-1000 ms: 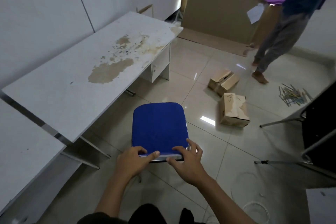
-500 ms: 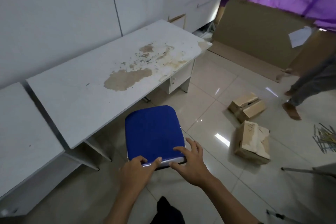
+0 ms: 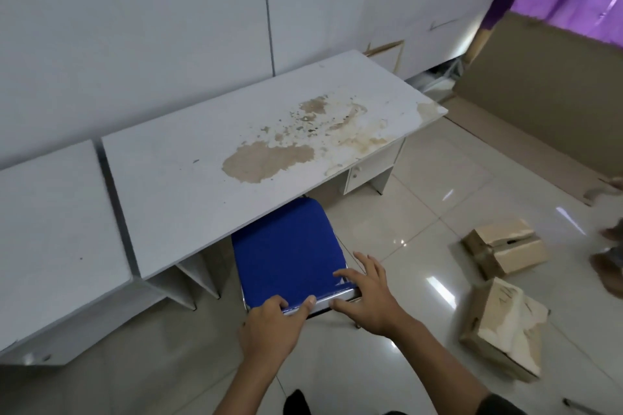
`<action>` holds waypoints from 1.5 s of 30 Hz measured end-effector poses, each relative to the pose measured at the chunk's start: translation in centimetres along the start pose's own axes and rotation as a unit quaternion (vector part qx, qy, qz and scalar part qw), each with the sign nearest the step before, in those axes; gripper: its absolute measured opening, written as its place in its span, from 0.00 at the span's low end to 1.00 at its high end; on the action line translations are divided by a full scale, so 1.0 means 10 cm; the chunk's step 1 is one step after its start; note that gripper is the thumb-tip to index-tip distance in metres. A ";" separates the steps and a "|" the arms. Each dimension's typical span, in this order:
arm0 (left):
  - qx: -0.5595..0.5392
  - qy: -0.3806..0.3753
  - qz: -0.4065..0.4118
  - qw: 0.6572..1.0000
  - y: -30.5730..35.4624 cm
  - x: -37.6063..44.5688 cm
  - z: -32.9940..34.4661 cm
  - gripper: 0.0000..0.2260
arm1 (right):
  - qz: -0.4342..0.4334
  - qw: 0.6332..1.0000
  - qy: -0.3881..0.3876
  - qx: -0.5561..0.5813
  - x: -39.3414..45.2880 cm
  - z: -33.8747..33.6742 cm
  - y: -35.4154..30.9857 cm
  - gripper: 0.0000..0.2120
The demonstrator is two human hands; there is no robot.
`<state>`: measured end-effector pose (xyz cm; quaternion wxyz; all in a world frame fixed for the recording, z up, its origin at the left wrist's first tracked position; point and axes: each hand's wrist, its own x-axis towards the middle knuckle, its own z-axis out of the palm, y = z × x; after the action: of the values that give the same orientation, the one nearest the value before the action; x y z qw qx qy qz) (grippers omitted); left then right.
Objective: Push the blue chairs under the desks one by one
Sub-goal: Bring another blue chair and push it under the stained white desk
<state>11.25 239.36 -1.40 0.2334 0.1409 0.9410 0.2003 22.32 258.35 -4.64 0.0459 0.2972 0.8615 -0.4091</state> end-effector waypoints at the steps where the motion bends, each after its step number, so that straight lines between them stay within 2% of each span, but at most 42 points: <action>1: -0.008 0.010 -0.007 1.000 0.04 0.02 0.02 0.30 | -0.010 1.000 -0.011 -0.004 0.08 -0.06 0.01 0.29; 12: -0.039 0.054 -0.111 0.992 0.49 0.21 0.27 0.35 | -0.089 0.992 -0.085 -0.037 0.67 -0.50 0.24 0.29; 19: -0.041 0.095 -0.143 0.984 0.71 0.31 0.51 0.39 | -0.113 0.983 -0.141 -0.036 0.93 -0.78 0.35 0.32; 22: -0.047 0.120 -0.144 0.981 0.68 0.30 0.55 0.47 | -0.079 0.989 -0.121 -0.042 0.88 -0.76 0.35 0.41; 25: -0.032 0.095 -0.192 0.976 0.80 0.21 0.63 0.47 | -0.010 0.997 -0.079 -0.025 0.80 -0.70 0.36 0.50; 28: -0.075 0.078 -0.217 0.970 0.90 0.19 0.62 0.47 | -0.003 0.997 -0.068 0.025 0.85 -0.61 0.37 0.52; 31: -0.110 0.085 -0.219 0.966 0.92 0.23 0.58 0.53 | -0.017 0.997 -0.060 0.046 0.91 -0.58 0.40 0.54; 37: -0.099 0.095 -0.213 0.967 0.89 0.43 0.55 0.52 | -0.018 0.996 -0.066 0.061 1.08 -0.59 0.29 0.49; 42: -0.117 0.096 -0.203 0.967 0.92 0.64 0.41 0.41 | -0.015 0.995 -0.067 0.066 1.34 -0.60 0.17 0.42; 45: -0.116 0.109 -0.197 0.967 0.88 0.82 0.37 0.40 | -0.008 0.996 -0.070 0.061 1.52 -0.60 0.07 0.40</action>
<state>7.57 251.18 -3.67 0.1788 -0.0983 0.9403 0.2725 11.21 270.30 -6.03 0.0846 0.2632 0.8319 -0.4812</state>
